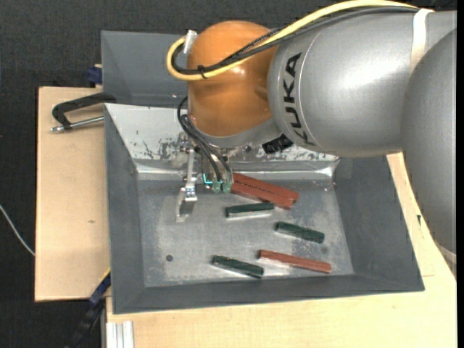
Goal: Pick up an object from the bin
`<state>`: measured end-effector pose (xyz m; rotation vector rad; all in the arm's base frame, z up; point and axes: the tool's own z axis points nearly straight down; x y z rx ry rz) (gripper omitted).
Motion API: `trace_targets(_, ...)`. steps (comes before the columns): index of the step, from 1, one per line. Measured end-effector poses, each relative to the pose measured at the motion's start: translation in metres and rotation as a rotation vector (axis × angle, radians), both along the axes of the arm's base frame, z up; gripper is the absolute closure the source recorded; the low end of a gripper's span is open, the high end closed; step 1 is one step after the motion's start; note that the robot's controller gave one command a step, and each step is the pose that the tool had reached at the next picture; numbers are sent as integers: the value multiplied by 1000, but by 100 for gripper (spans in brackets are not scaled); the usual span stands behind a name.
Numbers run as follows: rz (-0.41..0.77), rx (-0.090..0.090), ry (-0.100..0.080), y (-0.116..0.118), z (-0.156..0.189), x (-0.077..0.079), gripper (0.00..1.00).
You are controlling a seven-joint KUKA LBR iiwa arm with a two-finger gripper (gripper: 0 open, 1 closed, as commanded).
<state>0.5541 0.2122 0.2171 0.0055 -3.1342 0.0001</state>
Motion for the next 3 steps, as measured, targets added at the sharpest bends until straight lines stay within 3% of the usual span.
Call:
trace_targets(1,-3,2,-9,-1,5,2,0)
trace_targets(2,64,4,-15,10,-37,25,0)
trace_targets(3,78,2,-8,14,-105,41,0)
